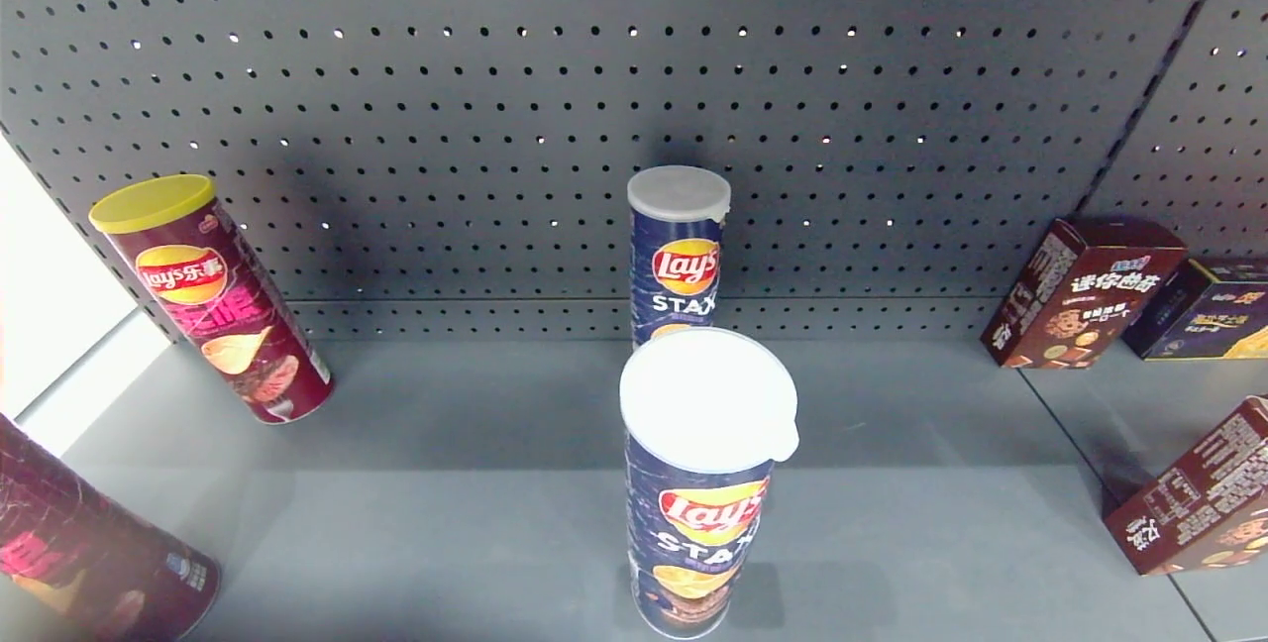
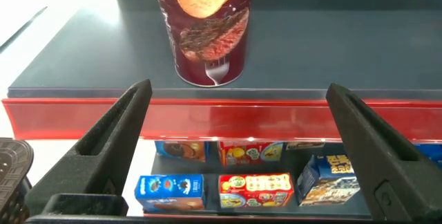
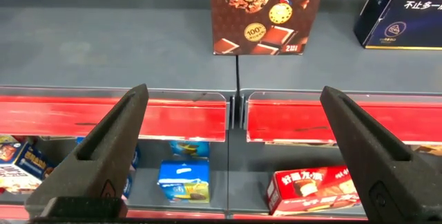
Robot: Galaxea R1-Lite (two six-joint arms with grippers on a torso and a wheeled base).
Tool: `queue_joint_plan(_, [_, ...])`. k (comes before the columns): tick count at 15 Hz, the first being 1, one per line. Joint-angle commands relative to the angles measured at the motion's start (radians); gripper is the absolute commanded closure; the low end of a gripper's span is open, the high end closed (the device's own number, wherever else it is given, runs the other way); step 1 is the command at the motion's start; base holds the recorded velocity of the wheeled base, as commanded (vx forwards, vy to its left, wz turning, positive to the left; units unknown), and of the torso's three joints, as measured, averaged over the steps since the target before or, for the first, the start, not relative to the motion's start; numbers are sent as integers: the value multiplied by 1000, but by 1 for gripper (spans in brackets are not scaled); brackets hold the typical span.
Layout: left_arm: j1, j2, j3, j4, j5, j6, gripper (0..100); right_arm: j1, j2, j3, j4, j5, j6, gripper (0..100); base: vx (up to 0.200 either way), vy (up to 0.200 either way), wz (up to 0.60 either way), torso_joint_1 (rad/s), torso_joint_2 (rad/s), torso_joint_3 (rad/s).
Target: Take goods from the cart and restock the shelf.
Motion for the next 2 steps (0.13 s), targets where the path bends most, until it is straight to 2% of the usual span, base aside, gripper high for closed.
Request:
queue_joint_plan(1, [0,2,0,0,-1,0,0,1,2,0,0,0,0,0,0,0,0,0,0,0])
queue_joint_plan(2, [0,0,0,0,-1,0,0,1,2,0,0,0,1,0,0,0,0,0,0,0])
